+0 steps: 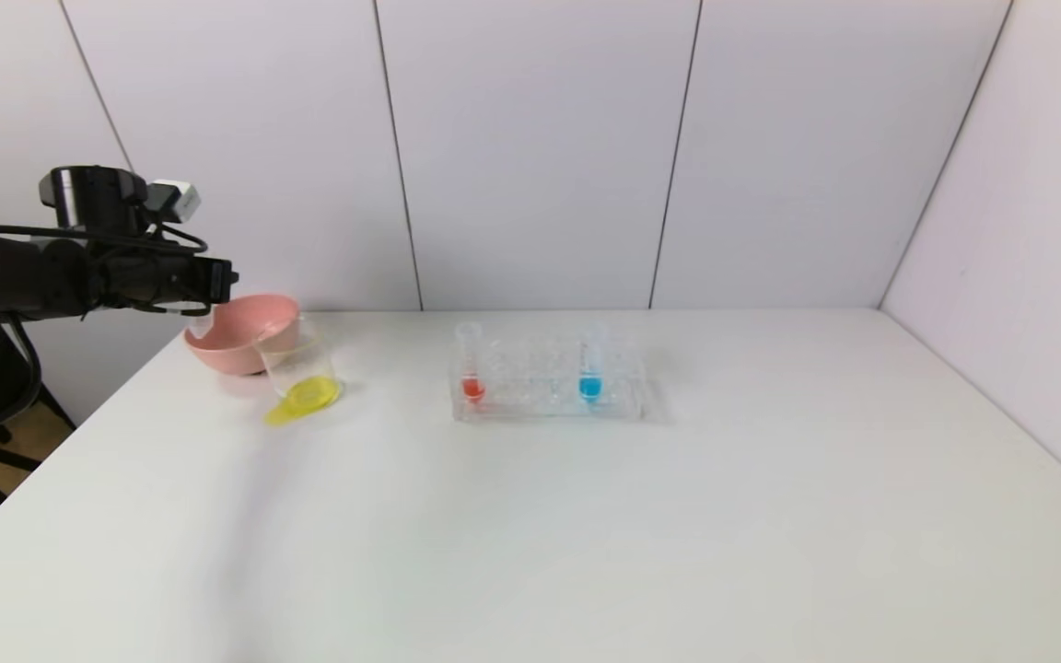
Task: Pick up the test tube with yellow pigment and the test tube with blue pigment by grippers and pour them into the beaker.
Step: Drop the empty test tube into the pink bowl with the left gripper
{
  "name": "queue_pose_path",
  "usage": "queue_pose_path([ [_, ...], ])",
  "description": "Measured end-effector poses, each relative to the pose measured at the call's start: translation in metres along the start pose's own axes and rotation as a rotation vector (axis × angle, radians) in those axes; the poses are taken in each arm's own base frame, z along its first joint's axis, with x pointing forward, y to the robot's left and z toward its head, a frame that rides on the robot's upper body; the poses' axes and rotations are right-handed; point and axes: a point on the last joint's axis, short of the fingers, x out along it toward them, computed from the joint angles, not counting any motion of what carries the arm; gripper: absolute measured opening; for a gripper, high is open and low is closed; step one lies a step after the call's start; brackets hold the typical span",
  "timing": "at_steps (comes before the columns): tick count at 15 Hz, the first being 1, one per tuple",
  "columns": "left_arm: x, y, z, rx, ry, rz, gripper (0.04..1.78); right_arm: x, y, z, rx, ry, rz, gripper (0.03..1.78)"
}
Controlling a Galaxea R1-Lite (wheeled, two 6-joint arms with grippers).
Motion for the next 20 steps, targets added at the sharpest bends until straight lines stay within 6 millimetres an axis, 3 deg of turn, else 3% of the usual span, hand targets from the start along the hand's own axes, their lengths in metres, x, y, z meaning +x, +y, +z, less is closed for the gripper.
queue_pose_path([
  [6, 0.022, 0.000, -0.013, -0.002, 0.018, -0.018, 0.62, 0.000, 0.000, 0.000, 0.000, 0.000, 0.000, 1.71],
  [9, 0.026, 0.001, -0.014, 0.000, -0.003, -0.019, 0.95, 0.000, 0.000, 0.000, 0.000, 0.000, 0.000, 1.71],
  [11, 0.022, 0.000, -0.011, 0.001, -0.012, -0.018, 1.29, 0.000, 0.000, 0.000, 0.000, 0.000, -0.001, 1.71],
  [15, -0.004, -0.003, 0.013, 0.018, -0.065, -0.009, 1.71, 0.000, 0.000, 0.000, 0.000, 0.000, 0.000, 1.71],
  [20, -0.059, -0.021, 0.056, 0.037, -0.140, 0.079, 1.78, 0.000, 0.000, 0.000, 0.000, 0.000, 0.000, 1.71],
])
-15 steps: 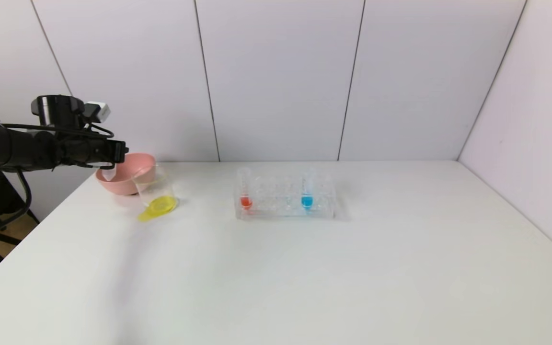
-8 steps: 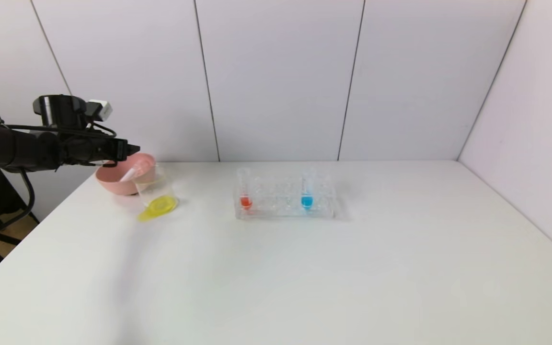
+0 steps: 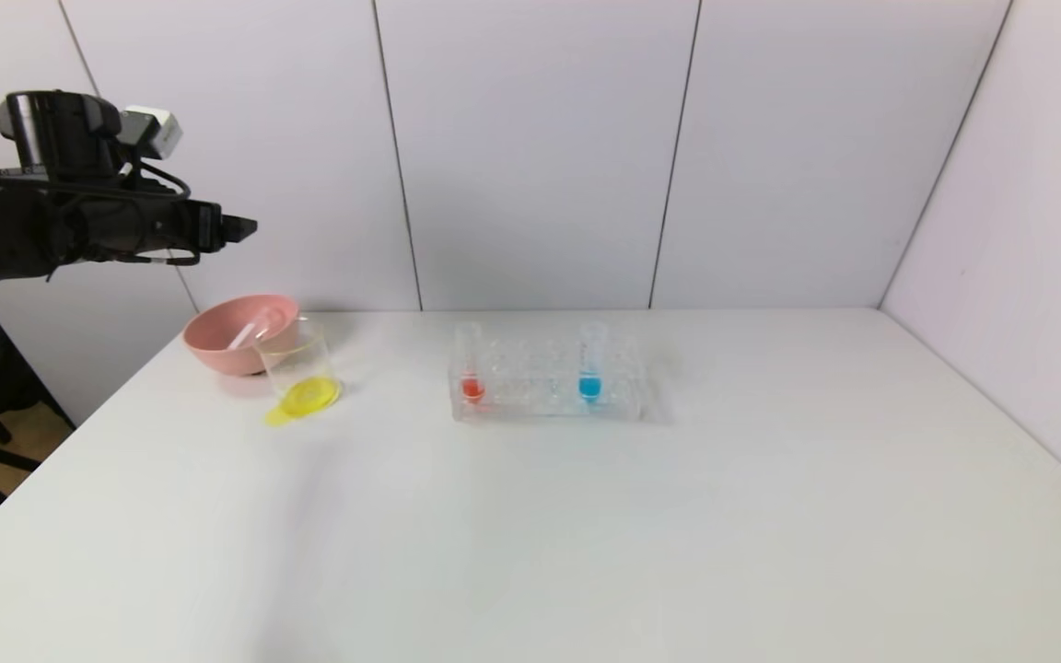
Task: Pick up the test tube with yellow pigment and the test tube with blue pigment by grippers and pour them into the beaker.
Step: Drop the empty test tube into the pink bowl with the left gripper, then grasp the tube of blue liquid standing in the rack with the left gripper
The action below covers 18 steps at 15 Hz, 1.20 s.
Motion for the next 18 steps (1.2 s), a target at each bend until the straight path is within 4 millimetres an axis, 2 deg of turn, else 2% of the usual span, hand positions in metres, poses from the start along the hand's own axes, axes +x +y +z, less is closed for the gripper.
queue_pose_path([
  [4, -0.061, -0.013, 0.024, 0.011, 0.033, 0.061, 1.78, 0.000, 0.000, 0.000, 0.000, 0.000, 0.000, 1.71],
  [7, -0.117, -0.022, 0.029, -0.018, 0.055, 0.090, 1.78, 0.000, 0.000, 0.000, -0.001, 0.000, -0.001, 1.71],
  [12, -0.202, -0.028, 0.017, -0.084, 0.019, 0.097, 1.78, 0.000, 0.000, 0.000, -0.001, 0.000, 0.000, 1.71],
  [15, -0.242, -0.027, 0.003, -0.091, -0.011, 0.090, 1.78, 0.000, 0.000, 0.000, 0.000, 0.000, 0.000, 1.71],
  [18, -0.273, -0.029, -0.018, -0.091, -0.024, 0.075, 1.78, 0.000, 0.000, 0.000, 0.000, 0.000, 0.000, 1.71],
])
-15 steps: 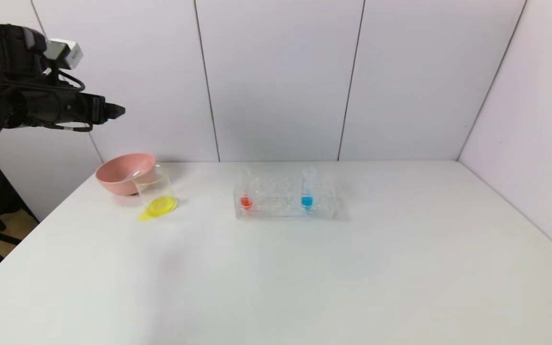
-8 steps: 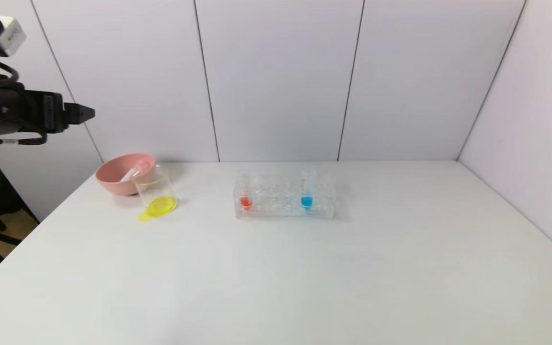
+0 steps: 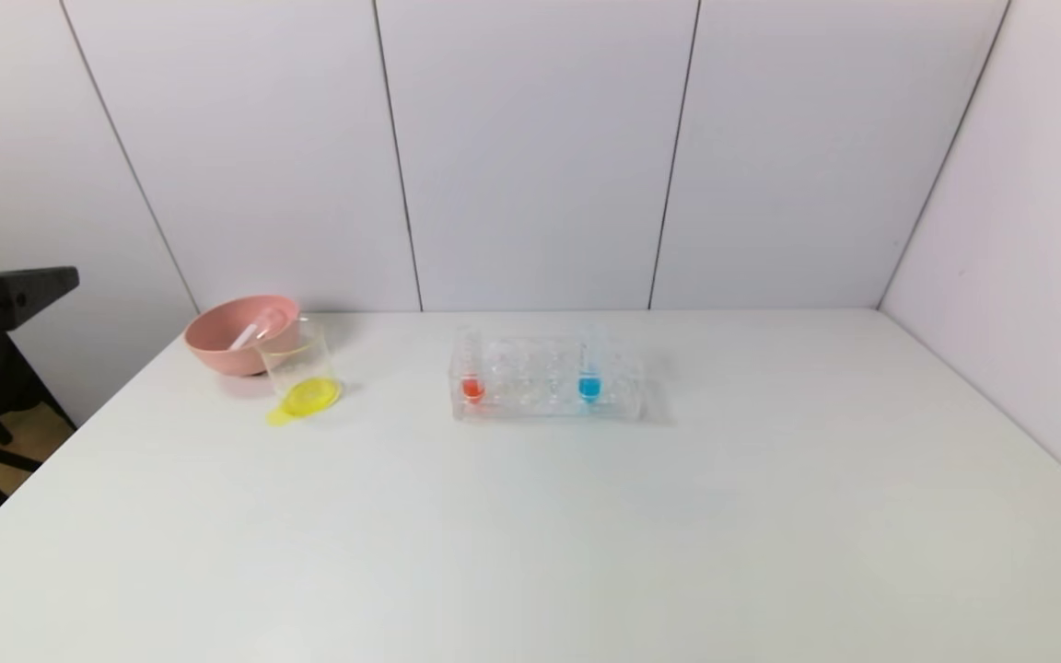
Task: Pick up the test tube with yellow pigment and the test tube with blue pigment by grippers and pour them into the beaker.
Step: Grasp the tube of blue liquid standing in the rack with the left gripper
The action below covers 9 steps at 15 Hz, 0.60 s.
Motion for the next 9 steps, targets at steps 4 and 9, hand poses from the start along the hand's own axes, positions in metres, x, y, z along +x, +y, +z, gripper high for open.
queue_pose_path([
  [4, -0.016, -0.003, -0.028, -0.047, -0.051, -0.046, 1.78, 0.000, 0.000, 0.000, 0.000, 0.000, 0.000, 1.71],
  [9, -0.014, -0.013, -0.043, -0.122, -0.106, -0.133, 1.78, 0.000, 0.000, 0.000, 0.000, 0.000, 0.000, 1.71],
])
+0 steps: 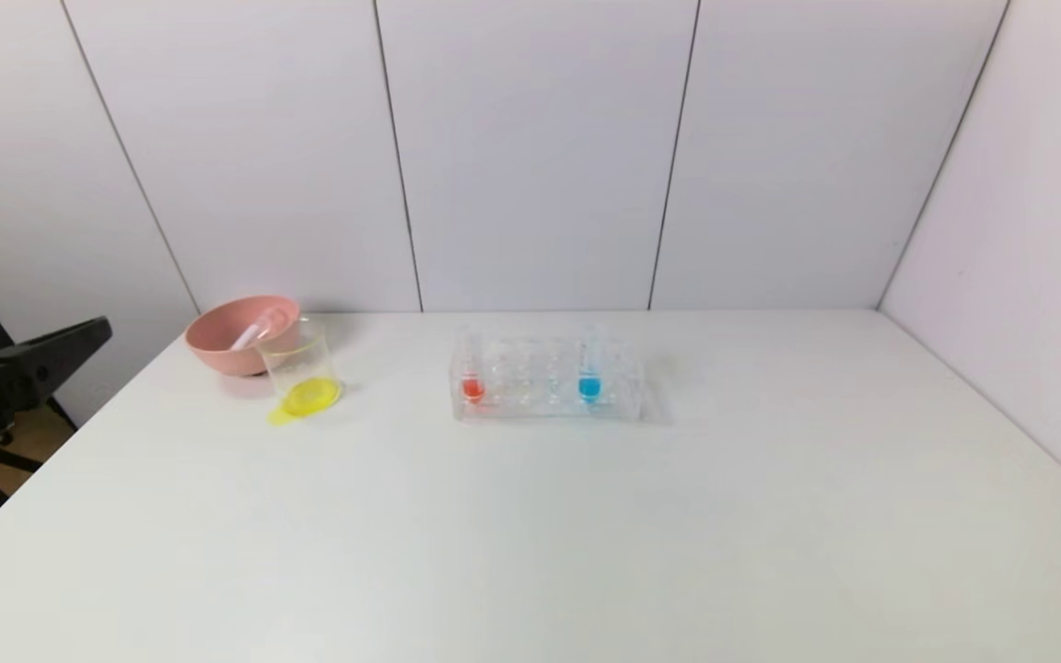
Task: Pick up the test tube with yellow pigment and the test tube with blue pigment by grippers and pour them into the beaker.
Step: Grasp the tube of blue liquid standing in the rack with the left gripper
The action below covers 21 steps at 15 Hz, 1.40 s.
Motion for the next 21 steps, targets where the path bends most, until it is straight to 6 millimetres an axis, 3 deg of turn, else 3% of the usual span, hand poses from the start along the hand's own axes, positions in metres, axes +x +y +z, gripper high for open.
queue_pose_path([
  [5, 0.026, -0.020, -0.005, -0.009, 0.019, -0.106, 1.78, 0.000, 0.000, 0.000, 0.000, 0.000, 0.000, 1.71],
  [10, 0.084, -0.057, -0.020, -0.017, 0.027, -0.144, 1.78, 0.000, 0.000, 0.000, 0.000, 0.000, 0.000, 1.71],
  [15, 0.130, -0.109, -0.037, -0.033, 0.005, -0.176, 1.78, 0.000, 0.000, 0.000, 0.000, 0.000, 0.000, 1.71],
  [21, 0.148, -0.179, -0.051, -0.075, 0.028, -0.212, 1.78, 0.000, 0.000, 0.000, 0.000, 0.000, 0.000, 1.71],
])
